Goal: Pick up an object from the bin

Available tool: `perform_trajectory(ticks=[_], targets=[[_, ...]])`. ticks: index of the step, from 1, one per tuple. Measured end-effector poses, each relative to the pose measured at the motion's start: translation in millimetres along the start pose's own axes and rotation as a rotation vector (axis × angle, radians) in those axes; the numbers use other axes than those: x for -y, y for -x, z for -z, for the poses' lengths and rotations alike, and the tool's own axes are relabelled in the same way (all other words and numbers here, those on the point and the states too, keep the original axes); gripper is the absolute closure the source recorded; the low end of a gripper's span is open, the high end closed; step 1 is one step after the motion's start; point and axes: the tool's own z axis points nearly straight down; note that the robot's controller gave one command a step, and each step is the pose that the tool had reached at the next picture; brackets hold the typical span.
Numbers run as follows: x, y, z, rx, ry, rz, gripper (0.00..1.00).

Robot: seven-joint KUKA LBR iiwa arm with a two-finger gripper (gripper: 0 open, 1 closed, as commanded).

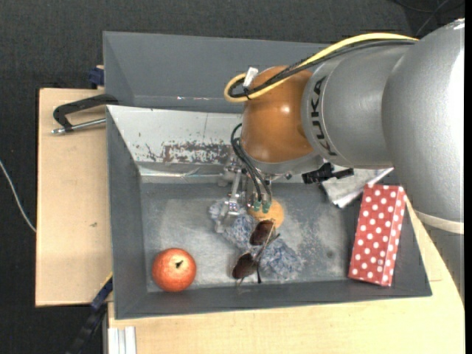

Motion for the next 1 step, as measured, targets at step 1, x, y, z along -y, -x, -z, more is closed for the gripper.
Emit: perform_trajectory(ticks=[1], targets=[[12.3,-9.1,-8.9,-0.006,-0.002,-0.150,0.00]])
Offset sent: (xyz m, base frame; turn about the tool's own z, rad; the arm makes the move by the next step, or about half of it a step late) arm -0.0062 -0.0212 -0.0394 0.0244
